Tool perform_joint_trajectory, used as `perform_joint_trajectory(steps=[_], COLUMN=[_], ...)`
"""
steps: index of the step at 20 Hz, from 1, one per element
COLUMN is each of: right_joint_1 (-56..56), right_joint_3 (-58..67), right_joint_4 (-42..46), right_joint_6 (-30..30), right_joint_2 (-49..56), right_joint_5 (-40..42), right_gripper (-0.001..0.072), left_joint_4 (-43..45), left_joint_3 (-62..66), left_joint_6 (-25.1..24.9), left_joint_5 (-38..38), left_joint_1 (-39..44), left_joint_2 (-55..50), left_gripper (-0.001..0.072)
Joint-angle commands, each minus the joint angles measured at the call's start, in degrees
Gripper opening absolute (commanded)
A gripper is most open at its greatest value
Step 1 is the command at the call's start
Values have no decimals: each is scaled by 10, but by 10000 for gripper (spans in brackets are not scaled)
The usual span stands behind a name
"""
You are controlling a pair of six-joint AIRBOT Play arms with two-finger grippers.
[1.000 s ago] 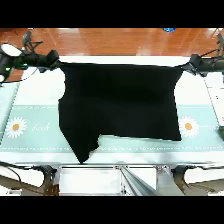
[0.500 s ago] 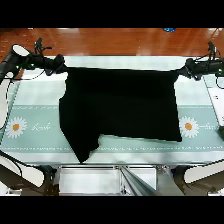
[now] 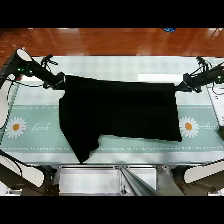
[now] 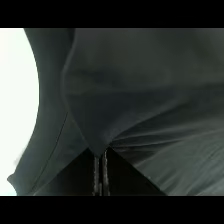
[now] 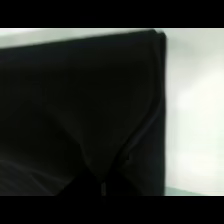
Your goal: Fold the shirts.
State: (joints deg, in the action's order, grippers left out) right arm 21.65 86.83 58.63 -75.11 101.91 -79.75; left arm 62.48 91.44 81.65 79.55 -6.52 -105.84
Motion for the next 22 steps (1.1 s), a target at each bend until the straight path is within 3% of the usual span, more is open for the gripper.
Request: perform_joint_trajectory(steps=[1, 5, 6, 7, 8, 9, 11, 16, 19, 22], right_joint_1=[0, 0, 0, 0, 0, 0, 14, 84, 104, 105], right_joint_3=[-27, -49, -49, -49, -49, -47, -32, -56, -193, -357], right_joint_4=[8, 9, 8, 6, 3, 3, 7, 7, 17, -51], right_joint_6=[-2, -2, -3, -7, -9, -9, -20, -37, -28, 35], right_joint_2=[1, 1, 1, 1, 1, 0, -14, -156, -257, -360], right_joint_5=[9, 22, 21, 20, 12, -3, -18, 47, 96, 137], right_gripper=[24, 26, 56, 179, 380, 414, 413, 413, 413, 413], left_joint_4=[10, 10, 10, 10, 10, 10, 10, 10, 7, -35], left_joint_3=[-33, -34, -34, -34, -34, -32, -29, -91, -241, -414], left_joint_6=[-2, -1, 1, 0, 0, 0, 5, 3, -2, -2], left_joint_5=[-5, -2, 6, 21, 37, 54, 77, 76, 36, -2], left_joint_1=[11, 11, 11, 11, 10, 5, -14, -93, -153, -226], left_joint_2=[-3, -8, -8, -8, -7, -5, 13, 146, 246, 337], left_gripper=[16, 16, 17, 107, 409, 508, 508, 508, 507, 507])
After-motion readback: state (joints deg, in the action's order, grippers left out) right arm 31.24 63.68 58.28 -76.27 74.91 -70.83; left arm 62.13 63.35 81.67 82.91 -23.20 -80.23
